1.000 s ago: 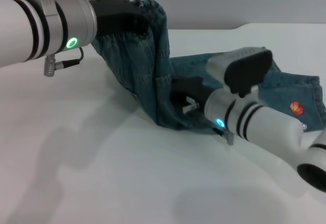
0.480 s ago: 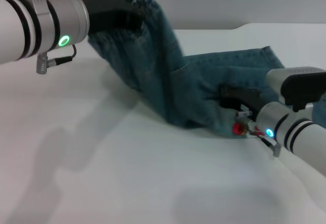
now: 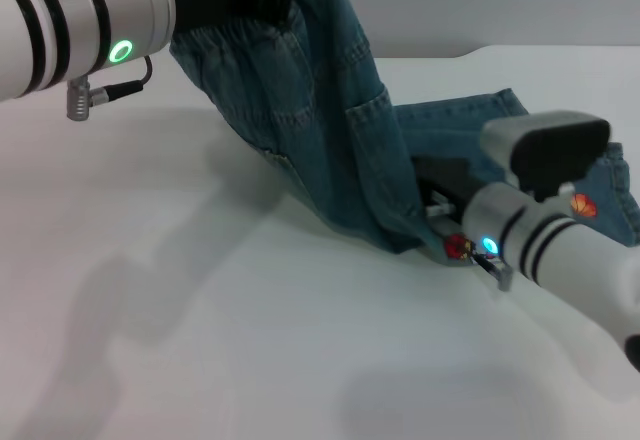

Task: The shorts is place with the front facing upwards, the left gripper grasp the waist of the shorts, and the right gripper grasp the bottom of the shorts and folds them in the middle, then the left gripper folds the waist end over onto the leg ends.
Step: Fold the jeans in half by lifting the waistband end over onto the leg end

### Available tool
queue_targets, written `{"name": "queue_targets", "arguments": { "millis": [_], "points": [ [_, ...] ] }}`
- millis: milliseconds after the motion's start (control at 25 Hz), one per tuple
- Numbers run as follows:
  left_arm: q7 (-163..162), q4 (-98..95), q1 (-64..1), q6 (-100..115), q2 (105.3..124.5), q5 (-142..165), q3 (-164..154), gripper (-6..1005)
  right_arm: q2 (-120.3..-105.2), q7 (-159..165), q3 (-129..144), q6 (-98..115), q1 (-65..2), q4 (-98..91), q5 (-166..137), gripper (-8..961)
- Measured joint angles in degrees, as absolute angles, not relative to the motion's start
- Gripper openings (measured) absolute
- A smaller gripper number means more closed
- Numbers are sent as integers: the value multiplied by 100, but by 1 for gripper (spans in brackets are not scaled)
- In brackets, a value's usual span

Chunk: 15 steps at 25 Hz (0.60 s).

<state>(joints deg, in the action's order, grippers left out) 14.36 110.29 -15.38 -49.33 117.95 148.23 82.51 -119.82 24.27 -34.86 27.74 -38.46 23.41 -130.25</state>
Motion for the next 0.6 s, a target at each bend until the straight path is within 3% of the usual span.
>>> {"name": "queue_targets", "arguments": {
  "millis": [600],
  "points": [
    [1450, 11272, -1494, -4878, 11795, 14817, 8076, 50, -11988, 2478, -2981, 2462, -4430, 2824, -12981, -2]
  ]
}}
